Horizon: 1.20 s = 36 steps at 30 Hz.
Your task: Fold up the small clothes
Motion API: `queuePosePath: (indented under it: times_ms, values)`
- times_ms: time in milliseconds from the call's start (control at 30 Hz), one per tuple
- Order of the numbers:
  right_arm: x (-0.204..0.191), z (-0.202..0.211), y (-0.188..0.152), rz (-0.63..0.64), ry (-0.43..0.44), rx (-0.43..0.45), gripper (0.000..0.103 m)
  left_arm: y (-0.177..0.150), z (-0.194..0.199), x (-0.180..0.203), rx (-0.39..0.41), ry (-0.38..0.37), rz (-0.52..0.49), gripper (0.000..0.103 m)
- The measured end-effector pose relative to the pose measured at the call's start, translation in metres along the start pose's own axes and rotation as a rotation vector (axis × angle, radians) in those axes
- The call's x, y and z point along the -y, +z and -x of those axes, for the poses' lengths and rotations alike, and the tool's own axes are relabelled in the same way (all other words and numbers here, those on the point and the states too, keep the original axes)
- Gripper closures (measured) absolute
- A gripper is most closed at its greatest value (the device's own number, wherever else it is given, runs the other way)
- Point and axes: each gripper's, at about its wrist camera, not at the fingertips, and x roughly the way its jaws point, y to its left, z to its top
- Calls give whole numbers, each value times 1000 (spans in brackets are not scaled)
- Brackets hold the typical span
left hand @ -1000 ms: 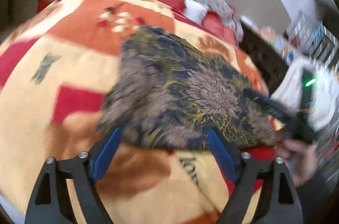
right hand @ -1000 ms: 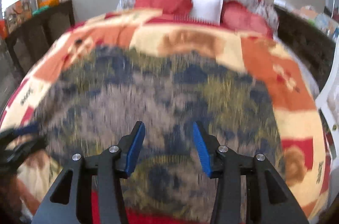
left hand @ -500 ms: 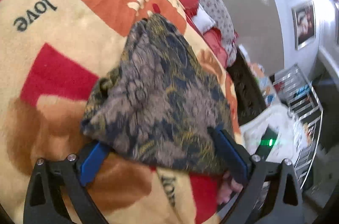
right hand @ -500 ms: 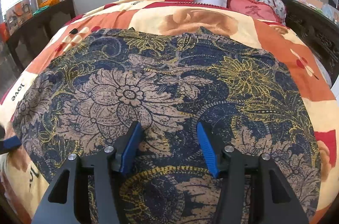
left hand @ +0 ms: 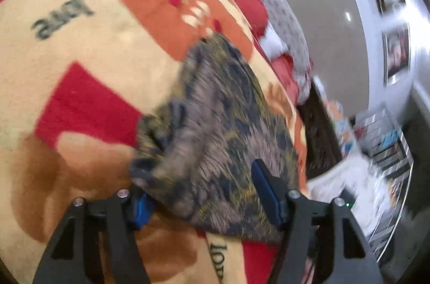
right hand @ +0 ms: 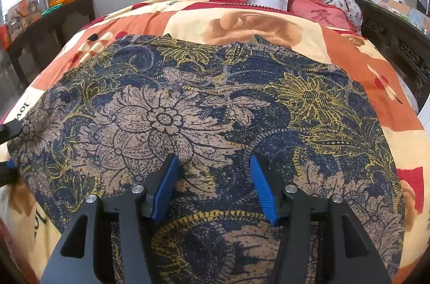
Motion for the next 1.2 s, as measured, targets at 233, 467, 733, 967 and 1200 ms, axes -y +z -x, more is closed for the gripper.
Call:
queuePosePath:
  times_ms: [233,467,733,967,1200]
  values:
    - [-2,0,0,11,-14,-2,33,1,4,-15,31,75,50,61]
    - [-4,-1,1,21,-37,-17,30,-2,6,-10,103,179,-20,64]
    - [-14,20,37,31,28,-66,30,-14,7,31,172,361,-321,90]
    - [-54,6,121,54,338,-99,30,-45,8,93,291,414,-701,93]
    - [-79,-60,175,-86,570,-257,30,-59,-2,124,271,371,-875,94]
